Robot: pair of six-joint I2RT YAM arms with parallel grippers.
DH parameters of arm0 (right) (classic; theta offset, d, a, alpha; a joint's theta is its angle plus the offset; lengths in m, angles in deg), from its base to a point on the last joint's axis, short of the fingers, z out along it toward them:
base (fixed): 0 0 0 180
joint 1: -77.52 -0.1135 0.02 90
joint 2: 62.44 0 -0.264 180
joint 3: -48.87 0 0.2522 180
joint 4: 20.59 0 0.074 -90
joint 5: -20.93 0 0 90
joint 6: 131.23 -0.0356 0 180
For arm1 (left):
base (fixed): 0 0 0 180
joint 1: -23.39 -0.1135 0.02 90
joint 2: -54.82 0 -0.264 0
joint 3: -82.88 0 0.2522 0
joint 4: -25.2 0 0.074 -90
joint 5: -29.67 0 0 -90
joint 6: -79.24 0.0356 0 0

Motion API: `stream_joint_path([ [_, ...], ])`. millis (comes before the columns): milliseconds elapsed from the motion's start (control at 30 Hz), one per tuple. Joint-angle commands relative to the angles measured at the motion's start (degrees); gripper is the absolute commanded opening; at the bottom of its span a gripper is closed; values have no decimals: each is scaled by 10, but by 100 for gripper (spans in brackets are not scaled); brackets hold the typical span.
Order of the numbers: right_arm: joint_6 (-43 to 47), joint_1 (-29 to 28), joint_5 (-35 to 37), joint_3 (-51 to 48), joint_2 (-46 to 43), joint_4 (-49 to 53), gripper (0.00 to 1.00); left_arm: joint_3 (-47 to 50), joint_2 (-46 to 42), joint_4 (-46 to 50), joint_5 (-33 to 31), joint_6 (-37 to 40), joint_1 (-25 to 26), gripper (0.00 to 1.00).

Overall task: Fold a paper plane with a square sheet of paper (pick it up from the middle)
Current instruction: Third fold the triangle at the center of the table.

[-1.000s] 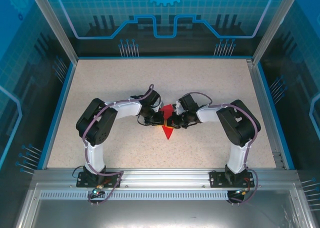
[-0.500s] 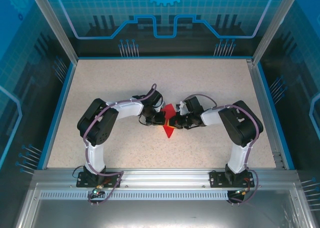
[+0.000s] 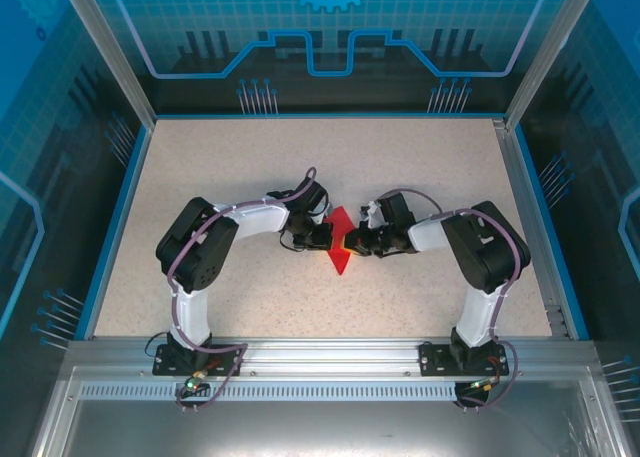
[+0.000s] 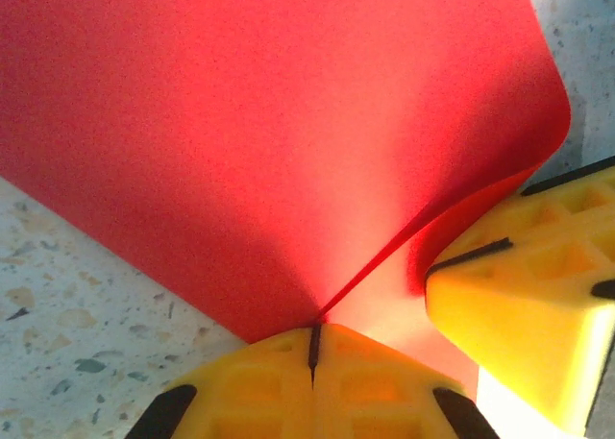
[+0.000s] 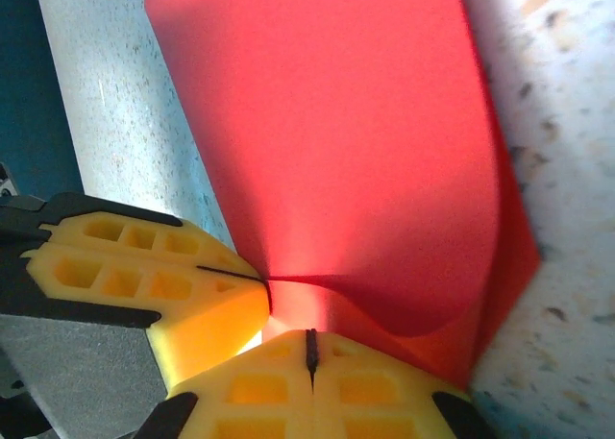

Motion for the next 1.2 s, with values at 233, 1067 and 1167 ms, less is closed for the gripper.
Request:
stream_joint_path([
  [233, -17, 41, 82, 3, -11, 72, 2, 51, 84, 75, -151, 22, -7, 0],
  [1067, 81, 30, 183, 122, -19, 258, 2, 55, 78, 67, -138, 26, -7, 0],
  [1167, 87, 21, 179, 112, -49, 255, 2, 53, 81, 66, -134, 26, -7, 0],
])
